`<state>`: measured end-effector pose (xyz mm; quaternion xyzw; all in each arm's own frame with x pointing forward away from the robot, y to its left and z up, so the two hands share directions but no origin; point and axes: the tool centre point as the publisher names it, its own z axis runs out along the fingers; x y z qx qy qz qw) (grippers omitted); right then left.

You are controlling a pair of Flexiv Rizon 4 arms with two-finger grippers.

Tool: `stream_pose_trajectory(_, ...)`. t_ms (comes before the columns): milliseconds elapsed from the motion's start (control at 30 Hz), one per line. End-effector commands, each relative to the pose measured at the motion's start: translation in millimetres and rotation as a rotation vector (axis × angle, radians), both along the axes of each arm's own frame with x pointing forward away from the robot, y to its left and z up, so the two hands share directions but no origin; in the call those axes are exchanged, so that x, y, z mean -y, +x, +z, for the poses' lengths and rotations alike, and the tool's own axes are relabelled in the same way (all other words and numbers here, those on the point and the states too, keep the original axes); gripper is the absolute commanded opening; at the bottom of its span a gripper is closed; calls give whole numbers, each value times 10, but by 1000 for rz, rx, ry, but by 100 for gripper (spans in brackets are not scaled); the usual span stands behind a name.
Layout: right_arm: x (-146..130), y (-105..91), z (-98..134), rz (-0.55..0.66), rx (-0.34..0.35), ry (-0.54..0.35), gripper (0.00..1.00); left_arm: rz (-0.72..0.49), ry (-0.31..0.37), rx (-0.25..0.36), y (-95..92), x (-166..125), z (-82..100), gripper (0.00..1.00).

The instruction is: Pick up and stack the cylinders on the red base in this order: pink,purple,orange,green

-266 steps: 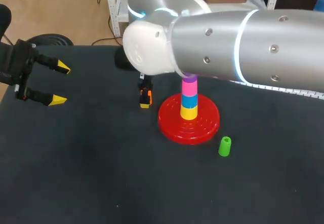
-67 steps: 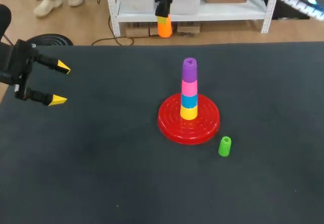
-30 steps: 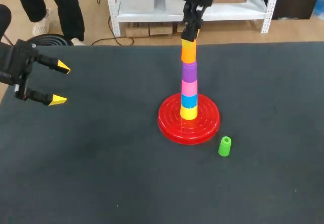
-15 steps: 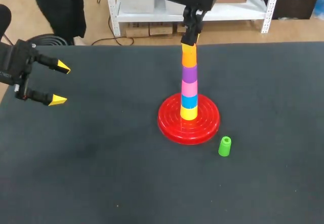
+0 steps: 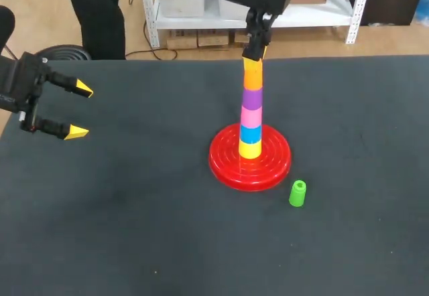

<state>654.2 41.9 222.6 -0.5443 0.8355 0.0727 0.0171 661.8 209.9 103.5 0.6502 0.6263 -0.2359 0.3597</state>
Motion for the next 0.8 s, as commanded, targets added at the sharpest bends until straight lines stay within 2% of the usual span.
stream_pose_trajectory(33,47,-64,-93,-7,16,16,0,0,-1,3,-4,-2,-10,100)
stream_pose_trajectory(267,30,-75,-171,-8,2,31,0,0,-1,3,-4,-2,-10,100)
stream_pose_trajectory(367,7,-73,-133,-3,29,39,0,0,-1,3,-4,-2,-10,100)
stream_pose_trajectory(400,-1,-77,-108,-1,34,42,14,0,-1,3,-4,-2,-10,100)
stream_pose_trajectory(433,-6,-77,-84,0,46,38,62,0,-1,3,-4,-2,-10,100)
stream_pose_trajectory(467,-9,-79,-56,2,60,38,100,0,-1,3,-4,-2,-10,100)
stream_pose_trajectory(600,-28,-96,55,5,91,35,100,0,-1,3,-4,-2,-10,100)
stream_pose_trajectory(800,29,-179,275,-12,177,30,100,0,-1,3,-4,-2,-10,100)
